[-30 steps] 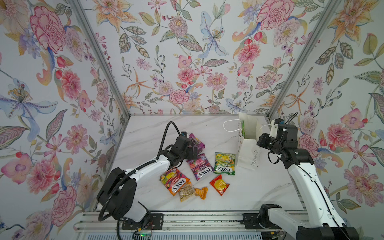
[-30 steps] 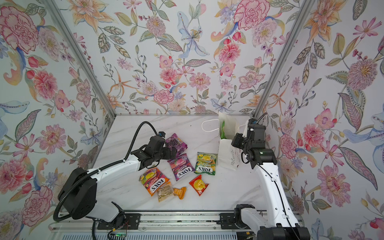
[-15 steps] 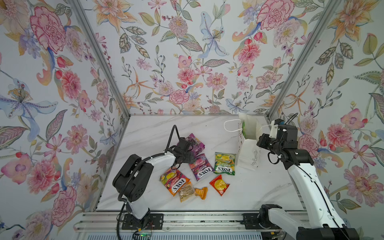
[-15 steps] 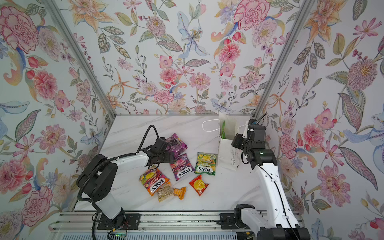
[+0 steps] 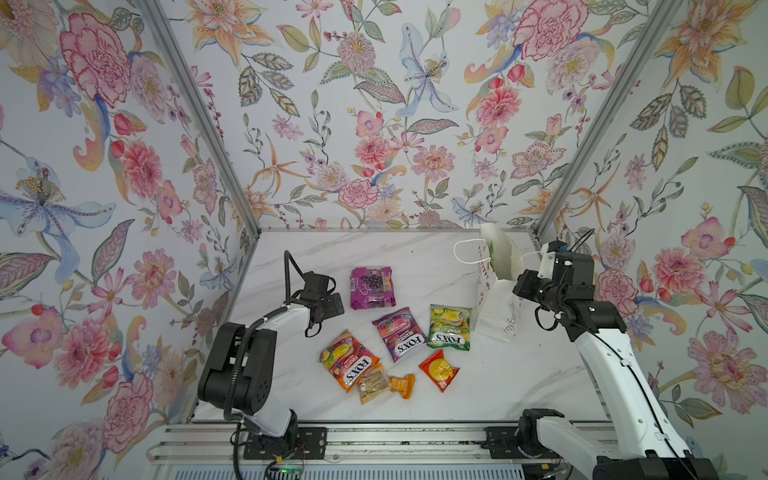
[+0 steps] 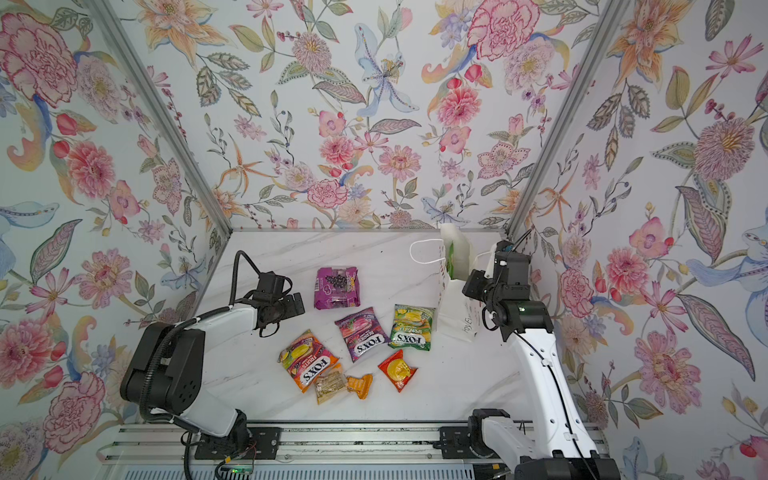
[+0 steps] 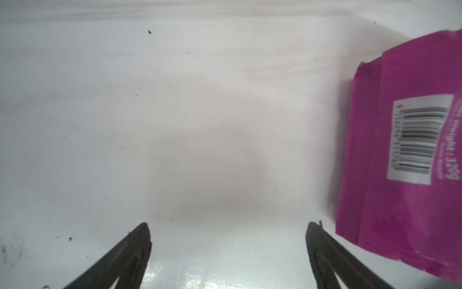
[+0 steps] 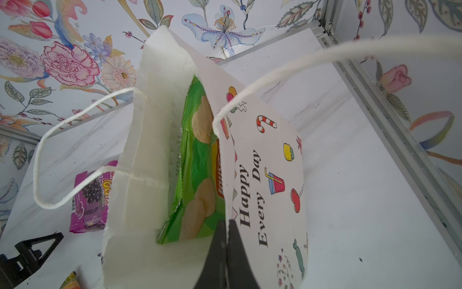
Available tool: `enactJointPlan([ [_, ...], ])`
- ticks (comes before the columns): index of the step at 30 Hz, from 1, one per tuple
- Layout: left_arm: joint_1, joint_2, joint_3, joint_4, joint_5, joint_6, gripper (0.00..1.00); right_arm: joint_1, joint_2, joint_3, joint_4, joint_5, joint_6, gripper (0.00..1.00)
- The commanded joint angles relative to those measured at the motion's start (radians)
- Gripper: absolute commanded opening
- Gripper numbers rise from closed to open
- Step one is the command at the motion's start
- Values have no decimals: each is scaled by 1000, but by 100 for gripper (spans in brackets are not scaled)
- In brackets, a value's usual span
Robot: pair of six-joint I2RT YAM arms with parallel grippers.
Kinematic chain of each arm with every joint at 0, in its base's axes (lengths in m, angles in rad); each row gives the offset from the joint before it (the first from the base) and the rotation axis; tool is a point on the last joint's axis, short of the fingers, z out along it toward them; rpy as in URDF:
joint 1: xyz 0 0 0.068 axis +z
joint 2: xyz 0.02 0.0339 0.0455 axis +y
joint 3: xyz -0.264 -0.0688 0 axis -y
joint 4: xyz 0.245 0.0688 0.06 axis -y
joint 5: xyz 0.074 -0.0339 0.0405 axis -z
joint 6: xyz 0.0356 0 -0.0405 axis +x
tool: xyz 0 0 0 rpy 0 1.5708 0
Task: Place the snacks into the paper bag
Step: Rotate the snack at the top-center of the table, then pick up the snack from the top-center of the table.
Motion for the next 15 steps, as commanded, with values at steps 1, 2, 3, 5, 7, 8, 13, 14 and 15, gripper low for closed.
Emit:
enactJointPlan([
  [1,-30,-106,36,-55,-62,18,96,4,-10,-28,-18,-7,-20,0],
  [2,-54,-125,53,-76,-78,21,96,4,-12,-30,-18,-7,-20,0],
  [3,-81,-136,75,-103,-94,23,96,4,-12,-31,-18,-8,-20,0],
  [5,-137,-146,117,-136,-115,24,96,4,-12,-33,-18,-8,-20,0],
  [7,-198,-134,160,-156,-138,12,96,4,-8,-35,-18,-9,-21,0],
  [8,-229,-120,190,-167,-150,2,96,4,-7,-35,-18,-11,-20,0],
  [13,-359,38,369,-256,-243,-39,89,6,-7,-34,-18,-13,-20,0],
  [14,-379,74,403,-263,-254,-46,88,7,-6,-34,-18,-13,-20,0],
  [15,-393,108,440,-271,-259,-51,86,7,-7,-35,-18,-15,-21,0],
])
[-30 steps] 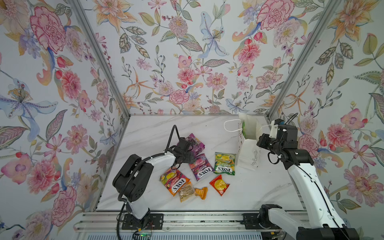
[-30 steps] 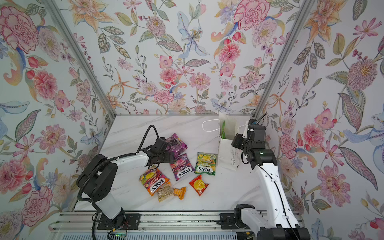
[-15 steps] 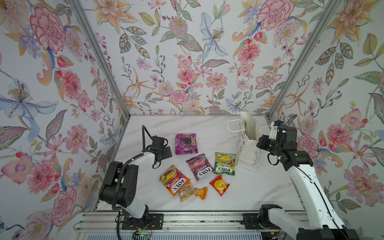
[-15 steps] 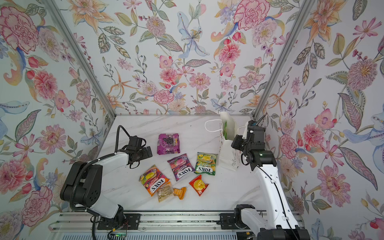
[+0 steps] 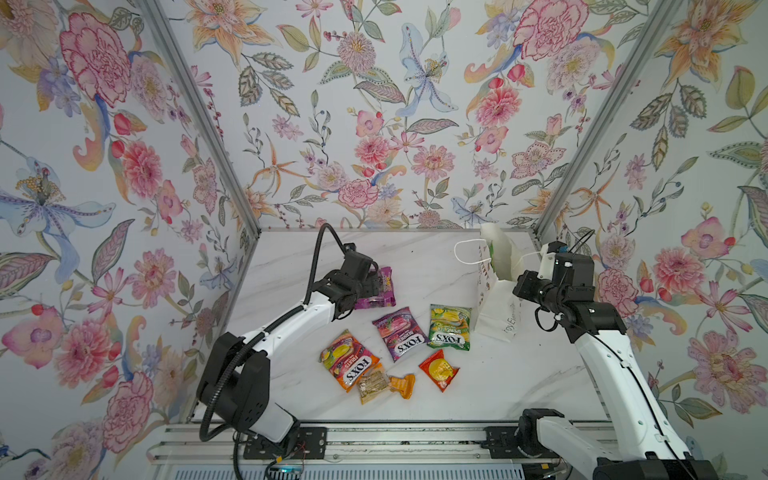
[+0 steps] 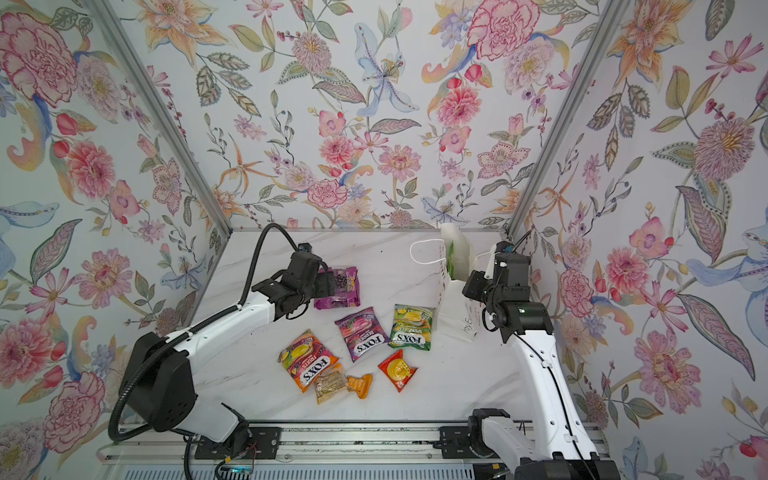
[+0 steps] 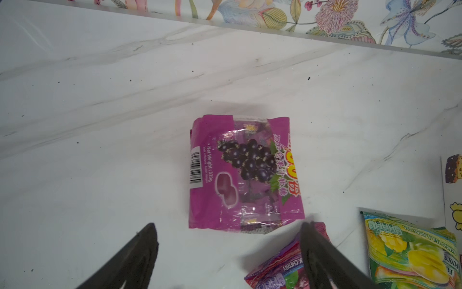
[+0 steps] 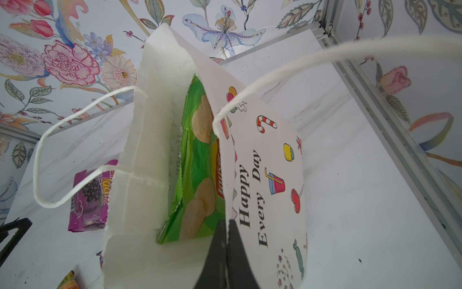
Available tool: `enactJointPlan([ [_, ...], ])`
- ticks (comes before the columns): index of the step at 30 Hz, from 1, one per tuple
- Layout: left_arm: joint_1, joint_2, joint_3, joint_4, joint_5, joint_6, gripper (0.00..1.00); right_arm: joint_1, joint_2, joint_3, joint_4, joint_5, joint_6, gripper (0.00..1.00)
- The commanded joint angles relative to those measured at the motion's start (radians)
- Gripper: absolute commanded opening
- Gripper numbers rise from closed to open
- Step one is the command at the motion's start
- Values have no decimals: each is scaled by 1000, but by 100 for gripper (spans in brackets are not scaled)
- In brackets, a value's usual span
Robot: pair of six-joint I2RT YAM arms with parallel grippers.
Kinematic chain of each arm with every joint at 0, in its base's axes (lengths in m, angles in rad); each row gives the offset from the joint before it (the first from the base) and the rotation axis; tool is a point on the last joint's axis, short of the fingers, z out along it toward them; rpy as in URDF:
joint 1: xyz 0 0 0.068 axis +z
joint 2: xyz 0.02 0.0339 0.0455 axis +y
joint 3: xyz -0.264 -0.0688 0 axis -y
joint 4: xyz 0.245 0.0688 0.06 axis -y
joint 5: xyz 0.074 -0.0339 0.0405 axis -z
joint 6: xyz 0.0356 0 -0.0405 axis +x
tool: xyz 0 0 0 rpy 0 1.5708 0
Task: Place the snacks into the paper bag
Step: Pick up the snack from the top-center of the table.
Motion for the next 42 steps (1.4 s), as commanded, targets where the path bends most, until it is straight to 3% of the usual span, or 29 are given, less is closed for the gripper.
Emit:
enactJointPlan([
  [1,-46,109,98,-98,-77,-32,85,7,2,-24,-25,-15,-13,0],
  [12,-136,455,500,-261,-177,-19,74,7,-3,-39,-23,-20,-18,0],
  [21,-147,616,650,-344,-172,-1,59,7,-7,-46,-18,-26,-19,0],
  [26,-145,668,670,-379,-182,6,53,7,-9,-48,-17,-25,-20,0],
  [30,-141,693,657,-408,-216,4,55,7,-12,-50,-17,-27,-20,0],
  [42,-96,706,507,-379,-234,36,52,8,-7,-45,-18,-33,-15,0],
])
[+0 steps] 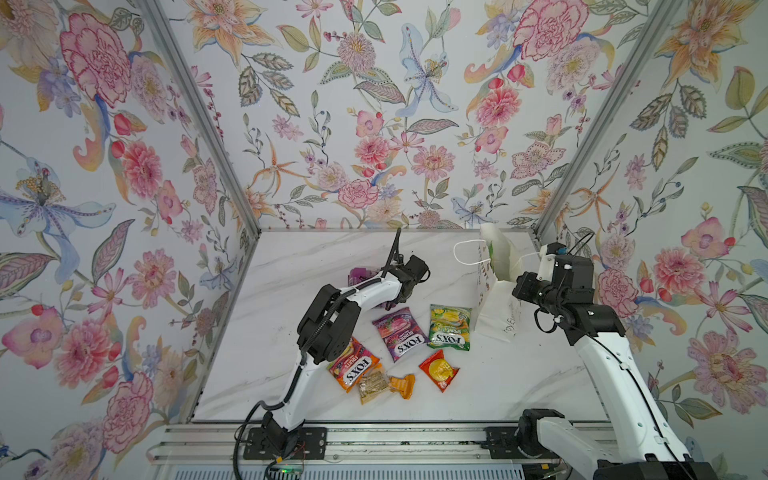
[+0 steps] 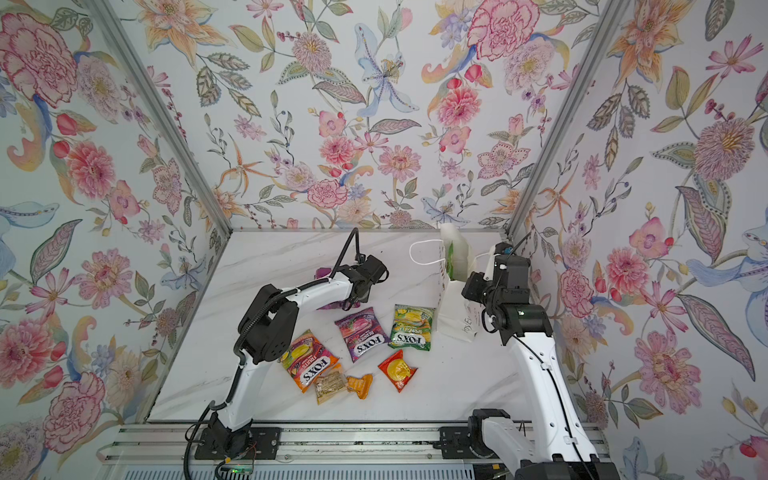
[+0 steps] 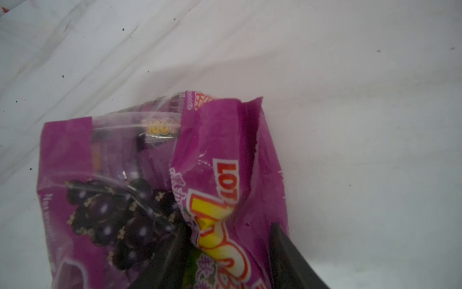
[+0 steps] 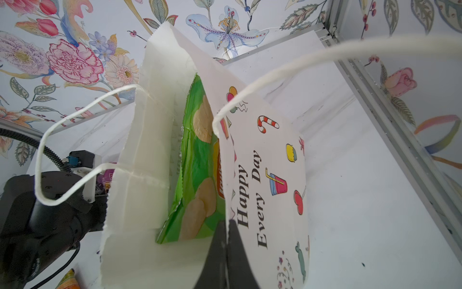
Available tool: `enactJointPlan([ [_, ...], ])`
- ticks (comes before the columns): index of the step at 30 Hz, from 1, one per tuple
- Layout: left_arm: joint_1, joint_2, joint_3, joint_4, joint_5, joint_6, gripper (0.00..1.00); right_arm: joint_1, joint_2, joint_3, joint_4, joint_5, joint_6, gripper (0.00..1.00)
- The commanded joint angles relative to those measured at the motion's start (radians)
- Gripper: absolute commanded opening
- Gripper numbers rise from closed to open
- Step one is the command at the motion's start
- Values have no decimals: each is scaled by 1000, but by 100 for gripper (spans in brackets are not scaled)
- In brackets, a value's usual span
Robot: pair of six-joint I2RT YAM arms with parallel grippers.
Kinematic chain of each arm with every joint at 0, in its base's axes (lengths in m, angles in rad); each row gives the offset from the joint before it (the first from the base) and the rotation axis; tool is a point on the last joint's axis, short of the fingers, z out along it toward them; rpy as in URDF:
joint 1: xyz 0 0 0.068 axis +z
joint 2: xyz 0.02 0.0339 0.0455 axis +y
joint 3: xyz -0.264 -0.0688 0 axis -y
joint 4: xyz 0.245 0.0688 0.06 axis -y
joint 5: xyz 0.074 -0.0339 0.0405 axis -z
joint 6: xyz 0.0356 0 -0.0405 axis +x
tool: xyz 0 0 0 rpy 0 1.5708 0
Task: Place the snacks into the paper bag
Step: Pick up the snack from the top-center of the table.
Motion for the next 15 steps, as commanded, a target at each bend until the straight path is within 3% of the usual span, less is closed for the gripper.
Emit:
enactJointPlan([
  [1,31,37,-56,-55,22,18,51,8,5,-21,-40,-20,-9,0],
  [7,35,9,-79,-44,49,17,31,9,3,-15,-40,-23,-3,0],
  [12,46,-108,-177,42,80,11,12,10,2,-16,-39,-22,-2,0],
  [15,53,-219,-265,115,101,7,6,13,4,-15,-40,-22,1,0],
])
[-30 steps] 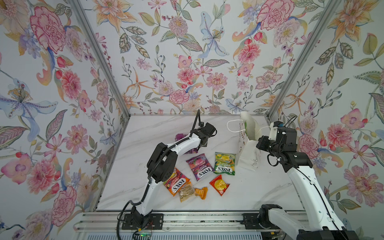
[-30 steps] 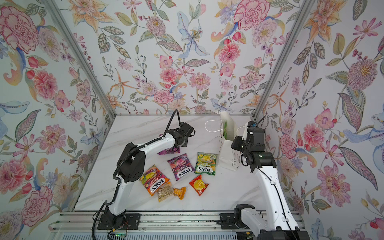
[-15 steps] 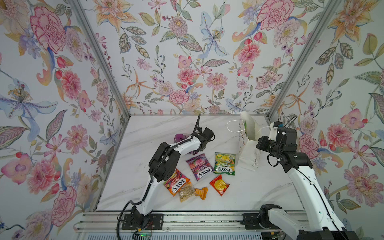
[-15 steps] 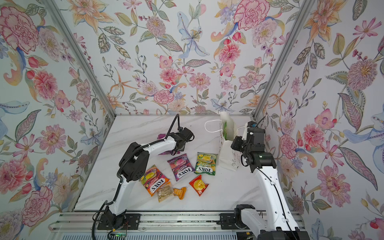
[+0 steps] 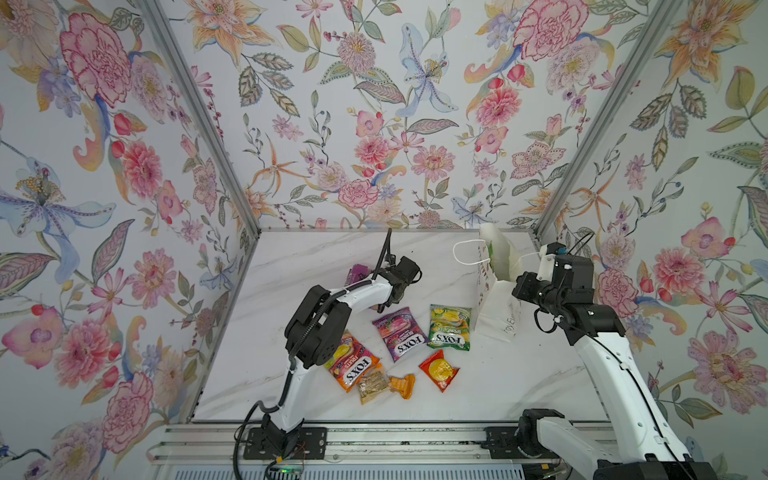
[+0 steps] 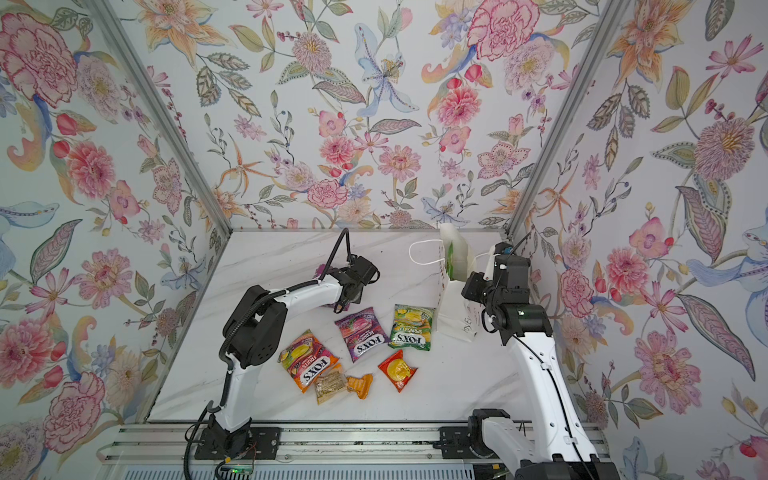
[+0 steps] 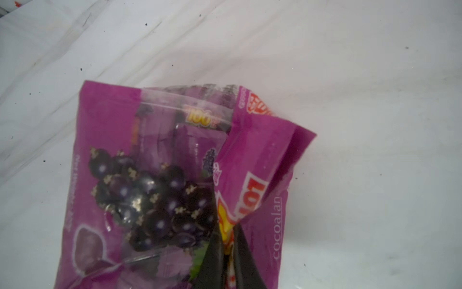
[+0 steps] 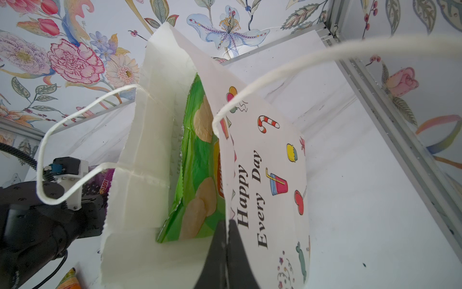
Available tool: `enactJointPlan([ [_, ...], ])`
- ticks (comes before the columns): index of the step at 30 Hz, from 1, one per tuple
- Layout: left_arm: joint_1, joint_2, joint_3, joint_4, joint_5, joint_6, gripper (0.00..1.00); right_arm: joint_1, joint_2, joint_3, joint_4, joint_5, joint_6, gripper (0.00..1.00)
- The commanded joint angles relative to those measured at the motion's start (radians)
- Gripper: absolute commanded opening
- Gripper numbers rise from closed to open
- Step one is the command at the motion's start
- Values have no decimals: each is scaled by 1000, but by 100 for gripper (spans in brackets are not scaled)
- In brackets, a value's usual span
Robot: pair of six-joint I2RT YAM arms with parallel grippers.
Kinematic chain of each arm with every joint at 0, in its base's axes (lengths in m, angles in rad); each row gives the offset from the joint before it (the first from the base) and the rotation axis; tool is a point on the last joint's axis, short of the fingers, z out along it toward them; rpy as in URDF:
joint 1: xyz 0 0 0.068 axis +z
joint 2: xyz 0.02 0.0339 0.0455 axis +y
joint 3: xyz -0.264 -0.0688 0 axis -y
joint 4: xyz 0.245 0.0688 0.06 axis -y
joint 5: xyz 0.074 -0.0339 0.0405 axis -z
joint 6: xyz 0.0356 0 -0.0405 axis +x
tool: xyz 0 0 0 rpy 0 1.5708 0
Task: Place the snacks into the paper bag
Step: Pick up the snack from the top-center of the table.
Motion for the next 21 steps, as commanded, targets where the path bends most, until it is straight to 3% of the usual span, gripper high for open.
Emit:
enactJointPlan([
  [1,26,-114,-107,33,80,-5,5,13,5,-13,-40,-19,0,0],
  [11,48,-480,-353,264,194,-23,0,21,9,22,-53,-18,4,0],
  [21,42,-678,-351,326,328,-53,0,33,3,71,-84,-23,-2,0],
])
